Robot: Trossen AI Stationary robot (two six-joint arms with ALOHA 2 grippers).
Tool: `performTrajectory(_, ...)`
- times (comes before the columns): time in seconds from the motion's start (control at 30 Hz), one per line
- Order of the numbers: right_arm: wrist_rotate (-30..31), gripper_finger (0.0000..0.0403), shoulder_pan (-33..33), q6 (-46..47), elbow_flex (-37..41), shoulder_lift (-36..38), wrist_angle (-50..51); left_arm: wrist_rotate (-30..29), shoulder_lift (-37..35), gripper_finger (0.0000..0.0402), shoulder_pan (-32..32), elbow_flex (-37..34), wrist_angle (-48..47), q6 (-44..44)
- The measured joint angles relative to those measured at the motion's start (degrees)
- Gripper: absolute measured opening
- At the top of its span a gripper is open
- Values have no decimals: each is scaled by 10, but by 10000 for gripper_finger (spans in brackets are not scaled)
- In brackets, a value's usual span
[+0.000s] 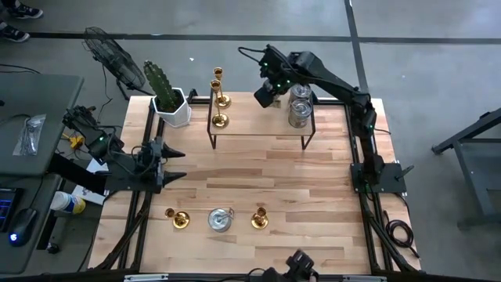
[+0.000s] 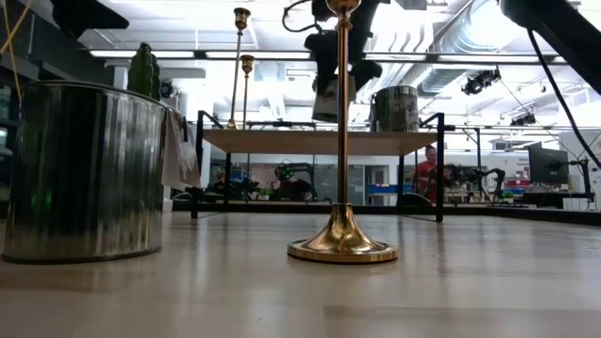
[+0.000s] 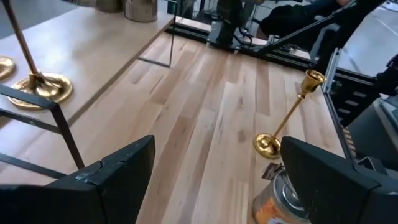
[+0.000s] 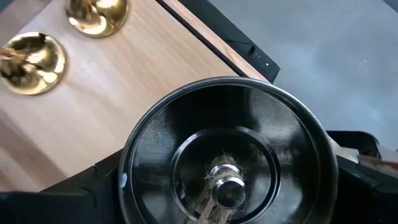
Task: Pick & Place candle stick holders
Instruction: Put the silver scented candle on the shelf
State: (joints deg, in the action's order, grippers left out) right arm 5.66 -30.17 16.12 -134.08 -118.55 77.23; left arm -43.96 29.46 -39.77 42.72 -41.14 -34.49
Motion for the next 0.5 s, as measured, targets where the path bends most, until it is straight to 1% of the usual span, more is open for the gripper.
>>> performTrajectory(0.1,-1,349,-4,-6,0,-4,-2,-5,-13,342,0,0,-2,5)
performTrajectory(0.23,1,349,-12,-12,0,-10,-2,-7,-40,342,0,0,11,42)
performTrajectory(0.37,4,354,-16,-14,0,-18,-5,-14,-64,342,0,0,7,56)
performTrajectory(0.5,12,351,-16,1,0,-26,5,-13,-78,342,0,0,7,62)
